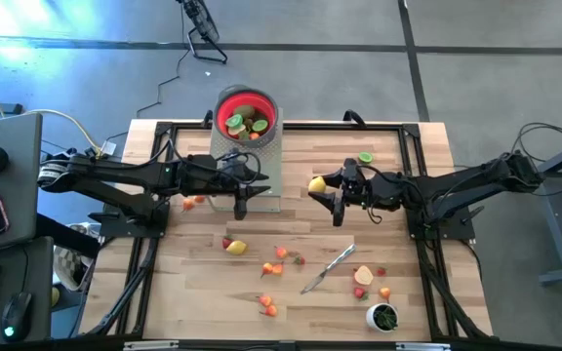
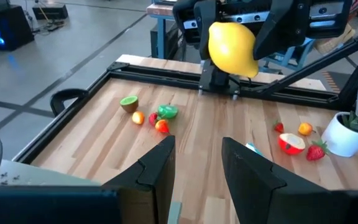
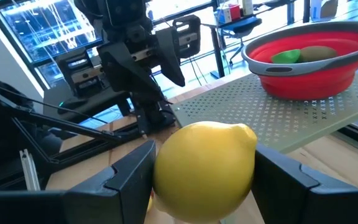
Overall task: Pick & Place Fruit
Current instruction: Put the lemon into the red strainer on the shelf
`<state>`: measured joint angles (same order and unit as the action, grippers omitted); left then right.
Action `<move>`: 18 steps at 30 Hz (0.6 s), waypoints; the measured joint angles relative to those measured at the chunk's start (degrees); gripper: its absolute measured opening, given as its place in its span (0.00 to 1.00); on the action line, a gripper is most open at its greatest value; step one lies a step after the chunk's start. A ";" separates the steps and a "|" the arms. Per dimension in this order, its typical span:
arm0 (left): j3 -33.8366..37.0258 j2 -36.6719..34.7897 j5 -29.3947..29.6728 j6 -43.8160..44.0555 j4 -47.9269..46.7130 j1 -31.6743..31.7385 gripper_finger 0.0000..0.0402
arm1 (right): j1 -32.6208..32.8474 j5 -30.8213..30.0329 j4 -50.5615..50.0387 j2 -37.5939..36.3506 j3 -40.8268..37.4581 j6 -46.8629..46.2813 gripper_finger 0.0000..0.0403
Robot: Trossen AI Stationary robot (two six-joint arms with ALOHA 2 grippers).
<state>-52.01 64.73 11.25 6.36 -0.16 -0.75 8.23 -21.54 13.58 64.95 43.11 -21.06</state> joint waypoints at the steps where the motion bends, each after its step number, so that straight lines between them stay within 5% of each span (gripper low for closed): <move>1: 0.00 0.00 -0.61 0.19 0.02 0.00 0.31 | 0.00 0.00 0.03 0.00 0.00 0.33 0.56; 8: 0.00 0.00 -8.74 0.51 0.00 -0.04 0.31 | -0.09 -4.49 2.15 0.00 0.00 0.57 0.56; 18: 0.00 0.02 -5.84 2.63 -5.60 -0.04 0.31 | -1.63 -4.89 6.65 0.94 0.00 9.29 0.56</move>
<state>-52.01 64.75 5.41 8.99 -5.76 -0.80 6.60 -26.43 20.23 65.89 43.11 -11.77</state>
